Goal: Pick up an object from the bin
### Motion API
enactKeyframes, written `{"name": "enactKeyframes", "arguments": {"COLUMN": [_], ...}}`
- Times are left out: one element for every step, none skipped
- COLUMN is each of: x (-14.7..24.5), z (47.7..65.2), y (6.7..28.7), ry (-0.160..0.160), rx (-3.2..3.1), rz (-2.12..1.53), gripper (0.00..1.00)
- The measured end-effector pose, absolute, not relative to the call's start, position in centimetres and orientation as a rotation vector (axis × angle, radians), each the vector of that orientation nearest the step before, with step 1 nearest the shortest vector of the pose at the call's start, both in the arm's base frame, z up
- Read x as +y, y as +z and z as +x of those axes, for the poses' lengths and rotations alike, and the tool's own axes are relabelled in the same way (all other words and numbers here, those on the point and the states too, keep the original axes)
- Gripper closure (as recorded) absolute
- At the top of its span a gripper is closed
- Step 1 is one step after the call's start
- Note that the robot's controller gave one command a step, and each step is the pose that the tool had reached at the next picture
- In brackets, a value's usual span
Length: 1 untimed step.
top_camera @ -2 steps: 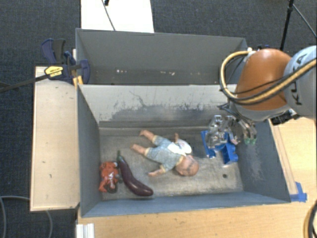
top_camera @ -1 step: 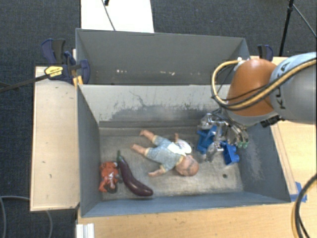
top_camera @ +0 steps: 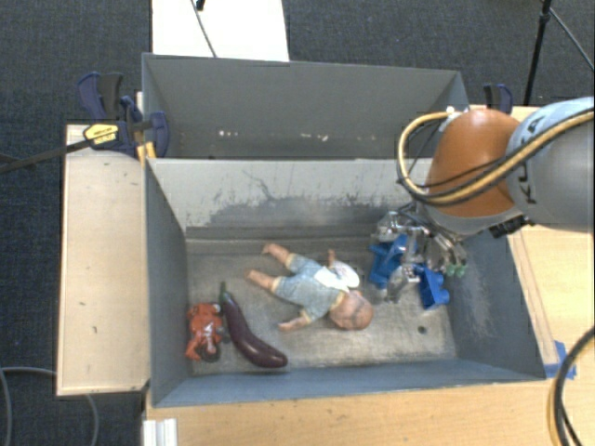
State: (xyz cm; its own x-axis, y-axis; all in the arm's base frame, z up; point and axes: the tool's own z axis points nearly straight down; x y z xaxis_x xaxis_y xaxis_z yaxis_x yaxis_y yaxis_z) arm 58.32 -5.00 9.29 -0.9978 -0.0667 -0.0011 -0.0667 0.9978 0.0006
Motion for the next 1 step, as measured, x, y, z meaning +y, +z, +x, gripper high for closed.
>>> {"name": "enactKeyframes", "arguments": {"x": [-5.0], "z": [58.28], "y": [9.53], "ry": [0.001], "rx": [3.138], "rz": [-0.094], "gripper": [0.0]}}
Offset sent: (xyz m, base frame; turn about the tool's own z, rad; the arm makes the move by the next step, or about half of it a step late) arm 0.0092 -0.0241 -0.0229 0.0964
